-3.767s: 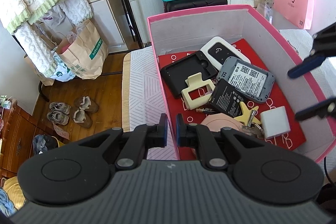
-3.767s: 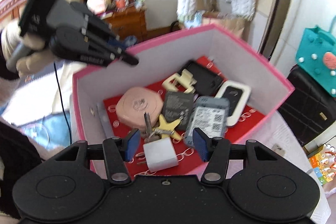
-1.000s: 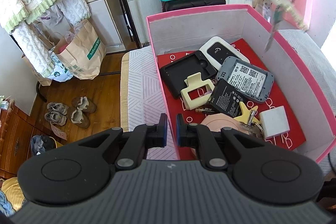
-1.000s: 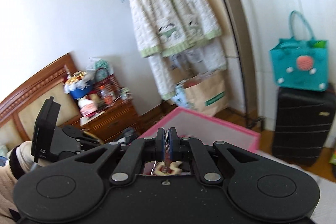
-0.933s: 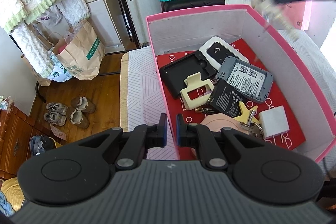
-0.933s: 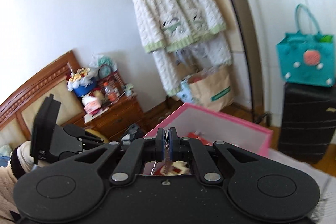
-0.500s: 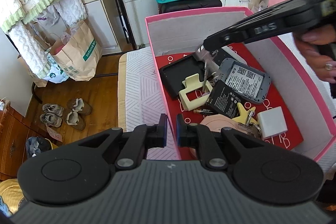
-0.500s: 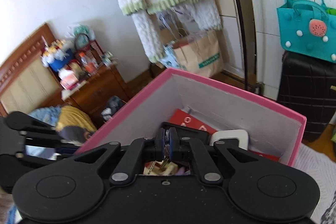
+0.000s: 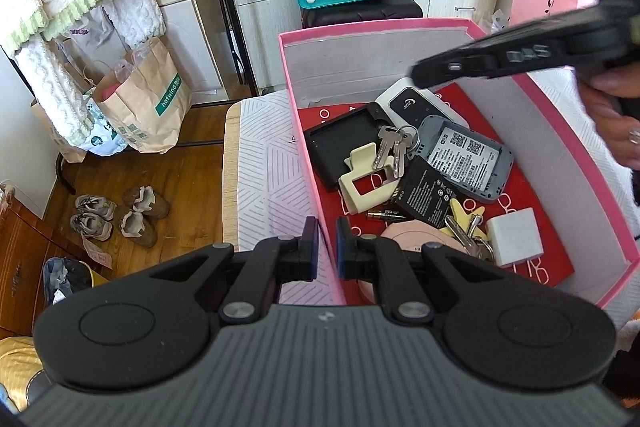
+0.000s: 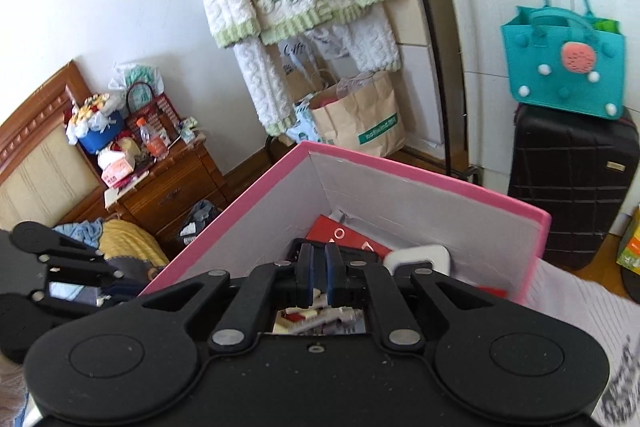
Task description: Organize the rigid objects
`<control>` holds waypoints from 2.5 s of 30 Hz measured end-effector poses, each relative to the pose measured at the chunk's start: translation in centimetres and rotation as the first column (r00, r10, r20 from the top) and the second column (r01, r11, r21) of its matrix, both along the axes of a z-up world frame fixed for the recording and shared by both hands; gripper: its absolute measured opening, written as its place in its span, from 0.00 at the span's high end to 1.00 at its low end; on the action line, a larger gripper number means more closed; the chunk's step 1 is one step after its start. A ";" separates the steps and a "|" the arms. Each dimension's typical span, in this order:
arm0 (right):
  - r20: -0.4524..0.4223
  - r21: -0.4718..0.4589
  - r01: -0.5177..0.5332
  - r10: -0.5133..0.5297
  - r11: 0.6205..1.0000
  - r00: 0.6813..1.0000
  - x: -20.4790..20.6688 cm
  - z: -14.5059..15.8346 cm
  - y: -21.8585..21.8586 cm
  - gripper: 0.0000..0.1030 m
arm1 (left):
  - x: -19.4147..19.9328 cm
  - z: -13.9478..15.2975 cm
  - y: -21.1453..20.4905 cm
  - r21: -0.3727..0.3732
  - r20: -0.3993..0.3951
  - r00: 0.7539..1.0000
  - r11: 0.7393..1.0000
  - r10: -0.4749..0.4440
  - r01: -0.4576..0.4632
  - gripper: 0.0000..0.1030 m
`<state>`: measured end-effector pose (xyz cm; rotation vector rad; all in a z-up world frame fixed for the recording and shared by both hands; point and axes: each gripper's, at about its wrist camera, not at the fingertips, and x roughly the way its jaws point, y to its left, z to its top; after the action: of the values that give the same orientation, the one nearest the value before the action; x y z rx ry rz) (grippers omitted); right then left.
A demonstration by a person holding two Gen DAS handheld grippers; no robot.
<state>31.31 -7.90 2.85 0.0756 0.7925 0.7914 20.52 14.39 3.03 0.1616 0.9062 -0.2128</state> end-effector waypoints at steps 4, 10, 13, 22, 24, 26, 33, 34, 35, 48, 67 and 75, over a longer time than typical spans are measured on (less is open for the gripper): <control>0.018 0.028 0.034 -0.035 0.999 0.999 -2.3 0.9 -1.9 0.85 | 0.0 0.1 0.2 -0.013 -0.005 1.000 1.000 0.011 -0.011 0.92; 0.051 0.043 0.073 -0.075 0.996 0.996 -5.7 2.0 -4.1 0.76 | -1.3 1.3 -0.1 0.008 0.018 1.000 1.000 0.012 -0.012 0.92; 0.062 0.053 0.090 -0.094 0.995 0.994 -7.2 2.4 -4.8 0.71 | -2.4 2.3 -0.6 0.027 0.027 1.000 1.000 0.006 -0.007 0.92; 0.115 0.071 0.143 -0.151 0.987 0.982 -11.3 4.0 -6.7 0.37 | -6.7 5.6 -2.8 0.034 0.076 0.997 0.999 -0.034 0.031 0.91; 0.123 0.066 0.154 -0.161 0.986 0.979 -12.2 4.3 -7.1 0.32 | -7.6 6.0 -3.5 0.034 0.091 0.995 0.999 -0.044 0.041 0.90; 0.135 0.047 0.166 -0.171 0.985 0.976 -13.1 4.7 -7.3 0.26 | -8.4 6.4 -4.2 0.032 0.097 0.994 0.998 -0.055 0.052 0.89; 0.159 -0.100 0.364 -0.346 0.926 0.925 -15.7 5.6 -7.9 0.00 | -10.2 7.2 -6.3 0.022 0.102 0.993 0.998 -0.056 0.054 0.30; 0.161 -0.119 0.380 -0.359 0.918 0.919 -16.2 5.7 -8.2 0.00 | -10.4 7.2 -6.5 0.020 0.104 0.993 0.999 -0.050 0.048 0.26; 0.158 -0.130 0.386 -0.365 0.913 0.917 -16.6 5.7 -8.4 0.00 | -10.5 7.2 -6.7 0.014 0.102 0.994 0.999 -0.044 0.043 0.18; 0.185 -0.109 0.540 -0.516 0.835 0.836 -23.1 4.7 -12.1 0.00 | -12.3 4.2 -8.4 -0.068 0.057 0.994 0.993 0.098 -0.094 0.06; 0.257 -0.121 0.586 -0.545 0.801 0.798 -27.3 4.0 -11.6 0.00 | -17.0 3.1 -11.2 -0.040 0.221 0.957 0.982 0.190 -0.186 0.06; 0.271 -0.145 0.599 -0.551 0.787 0.789 -27.2 3.6 -11.6 0.00 | -17.0 2.1 -11.5 -0.059 0.195 0.964 0.984 0.179 -0.171 0.06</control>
<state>4.07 -19.51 6.46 0.0275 0.5951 0.1116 3.54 2.92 5.17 0.0619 0.7110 -0.0493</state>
